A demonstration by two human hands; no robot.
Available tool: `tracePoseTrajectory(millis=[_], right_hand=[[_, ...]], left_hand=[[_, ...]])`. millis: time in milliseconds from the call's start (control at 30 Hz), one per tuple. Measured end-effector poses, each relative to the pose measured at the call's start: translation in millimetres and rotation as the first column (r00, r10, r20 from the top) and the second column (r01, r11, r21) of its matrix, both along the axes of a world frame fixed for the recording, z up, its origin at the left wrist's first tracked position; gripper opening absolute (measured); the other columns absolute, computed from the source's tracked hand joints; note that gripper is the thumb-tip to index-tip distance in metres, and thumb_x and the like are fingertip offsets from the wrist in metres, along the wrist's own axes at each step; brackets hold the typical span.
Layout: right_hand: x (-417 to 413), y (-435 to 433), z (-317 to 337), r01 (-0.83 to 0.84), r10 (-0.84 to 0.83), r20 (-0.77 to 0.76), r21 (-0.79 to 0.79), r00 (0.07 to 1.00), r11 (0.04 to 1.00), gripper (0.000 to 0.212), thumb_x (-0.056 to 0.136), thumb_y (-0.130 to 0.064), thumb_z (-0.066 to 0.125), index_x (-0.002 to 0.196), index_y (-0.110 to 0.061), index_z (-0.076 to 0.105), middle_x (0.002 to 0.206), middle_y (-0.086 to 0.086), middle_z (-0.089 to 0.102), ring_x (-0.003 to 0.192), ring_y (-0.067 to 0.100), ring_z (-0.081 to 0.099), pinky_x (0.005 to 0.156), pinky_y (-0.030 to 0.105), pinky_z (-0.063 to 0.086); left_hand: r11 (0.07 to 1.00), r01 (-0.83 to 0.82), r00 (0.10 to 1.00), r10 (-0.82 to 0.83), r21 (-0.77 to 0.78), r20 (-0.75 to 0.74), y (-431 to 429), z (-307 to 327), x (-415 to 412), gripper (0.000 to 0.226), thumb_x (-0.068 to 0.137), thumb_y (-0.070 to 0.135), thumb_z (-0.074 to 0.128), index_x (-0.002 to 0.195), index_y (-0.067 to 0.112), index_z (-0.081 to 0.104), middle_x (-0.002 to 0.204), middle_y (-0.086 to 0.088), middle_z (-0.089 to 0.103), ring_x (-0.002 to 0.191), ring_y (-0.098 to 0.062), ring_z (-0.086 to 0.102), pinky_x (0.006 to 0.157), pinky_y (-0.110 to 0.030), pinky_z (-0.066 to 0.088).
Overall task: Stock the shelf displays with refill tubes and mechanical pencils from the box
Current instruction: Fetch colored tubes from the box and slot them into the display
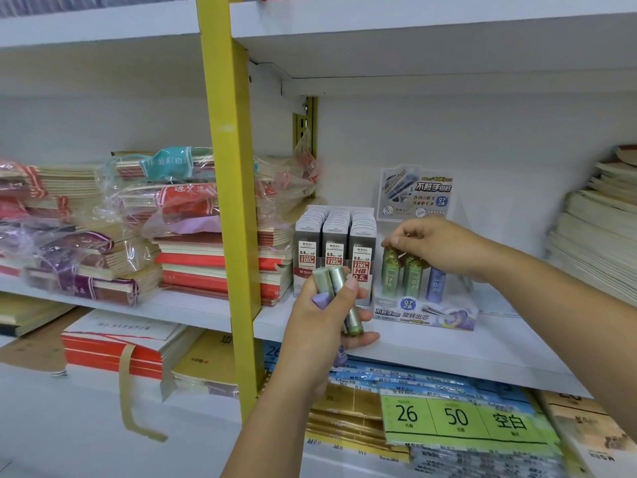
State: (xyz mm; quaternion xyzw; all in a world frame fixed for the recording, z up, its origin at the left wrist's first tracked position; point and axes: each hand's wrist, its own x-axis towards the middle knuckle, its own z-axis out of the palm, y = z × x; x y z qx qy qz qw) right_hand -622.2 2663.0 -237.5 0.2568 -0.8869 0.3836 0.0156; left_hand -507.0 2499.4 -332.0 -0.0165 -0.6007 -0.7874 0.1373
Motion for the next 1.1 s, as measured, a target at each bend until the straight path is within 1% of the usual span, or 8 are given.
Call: tracePoseTrajectory(millis=[100, 167, 300, 500, 667, 767, 867, 1100], right_hand=[[5.6, 1.9, 0.6, 0.018, -0.018, 0.006, -0.014, 1.0, 1.0, 0.017, 0.096, -0.032, 0.055, 0.093, -0.028, 0.072, 0.094, -0.025, 0.068, 0.101, 0.014, 0.066, 0.088, 0.04, 0.055], [14.2, 3.1, -2.2, 0.049, -0.064, -0.17, -0.09, 0.983, 0.995, 0.018, 0.097, -0.03, 0.052, 0.095, -0.035, 0.069, 0.094, -0.026, 0.065, 0.101, 0.006, 0.063, 0.084, 0.029, 0.052], [55.6, 9.2, -16.8, -0.037, -0.153, -0.38, -0.448, 0.912, 0.893, 0.02, 0.095, -0.027, 0.051, 0.095, -0.041, 0.066, 0.084, -0.017, 0.068, 0.08, 0.0, 0.063, 0.071, 0.021, 0.052], [91.8, 11.5, -55.1, -0.199, 0.186, -0.07, -0.329, 0.98, 0.923, 0.023, 0.083, -0.033, 0.07, 0.102, -0.045, 0.062, 0.091, -0.01, 0.071, 0.082, 0.01, 0.07, 0.076, 0.032, 0.056], [92.1, 10.4, -57.5, -0.146, 0.149, -0.029, -0.447, 0.988, 0.883, 0.019, 0.085, -0.011, 0.07, 0.098, -0.023, 0.064, 0.085, -0.001, 0.072, 0.074, 0.017, 0.071, 0.067, 0.031, 0.057], [89.6, 16.2, -55.5, -0.133, 0.135, -0.029, -0.458, 0.99, 0.879, 0.016, 0.088, -0.011, 0.066, 0.097, -0.024, 0.068, 0.081, 0.002, 0.07, 0.072, 0.016, 0.069, 0.066, 0.024, 0.055], [87.9, 17.5, -55.1, -0.096, 0.112, -0.005, -0.553, 0.994, 0.828, 0.016, 0.09, -0.014, 0.062, 0.099, -0.025, 0.069, 0.077, 0.001, 0.07, 0.067, 0.013, 0.066, 0.063, 0.019, 0.052], [84.7, 13.5, -56.8, -0.116, 0.18, 0.02, -0.691, 0.984, 0.714, 0.023, 0.09, -0.008, 0.059, 0.108, -0.02, 0.068, 0.08, 0.001, 0.071, 0.07, 0.015, 0.066, 0.066, 0.022, 0.054]], left_hand=[[1.0, 0.015, 1.0, -0.015, -0.026, 0.01, 0.4, 2.3, 3.8, 0.006, 0.095, 0.043, 0.063, 0.096, 0.047, 0.068, 0.08, 0.015, 0.074, 0.066, -0.01, 0.074, 0.095, -0.074, 0.038], [0.999, 0.045, 0.999, -0.045, -0.028, 0.002, 0.7, 3.3, 5.3, 0.008, 0.094, 0.042, 0.065, 0.1, 0.047, 0.069, 0.086, 0.013, 0.076, 0.071, -0.012, 0.076, 0.094, -0.073, 0.04], [0.997, 0.072, 0.997, -0.072, -0.034, -0.001, 3.8, 7.8, 12.9, 0.025, 0.078, 0.051, 0.074, 0.103, 0.047, 0.071, 0.095, 0.0, 0.078, 0.063, -0.013, 0.063, 0.056, -0.032, 0.041], [0.992, 0.069, 0.997, -0.066, 0.109, -0.036, 11.2, 10.5, 16.3, 0.041, 0.062, 0.055, 0.086, 0.099, 0.041, 0.074, 0.104, 0.0, 0.077, 0.076, -0.016, 0.05, 0.039, -0.017, 0.024], [0.992, 0.06, 0.996, -0.053, 0.107, -0.067, 12.7, 8.9, 14.3, 0.046, 0.066, 0.058, 0.08, 0.108, 0.044, 0.071, 0.111, 0.004, 0.076, 0.074, -0.015, 0.05, 0.037, -0.018, 0.03], [0.999, -0.022, 0.999, 0.024, 0.048, -0.036, 7.1, 7.7, 13.3, 0.041, 0.068, 0.058, 0.075, 0.106, 0.045, 0.071, 0.094, 0.004, 0.078, 0.081, -0.021, 0.053, 0.039, -0.02, 0.03], [0.997, -0.069, 0.998, 0.069, -0.04, -0.001, 6.5, 5.7, 11.6, 0.041, 0.063, 0.064, 0.073, 0.096, 0.04, 0.075, 0.071, 0.002, 0.072, 0.057, -0.017, 0.049, 0.04, -0.02, 0.028], [0.994, -0.068, 0.997, 0.069, -0.083, 0.016, 11.0, 6.9, 9.6, 0.024, 0.086, 0.056, 0.064, 0.087, 0.034, 0.072, 0.084, 0.001, 0.077, 0.035, -0.009, 0.037, 0.036, -0.017, 0.026]])
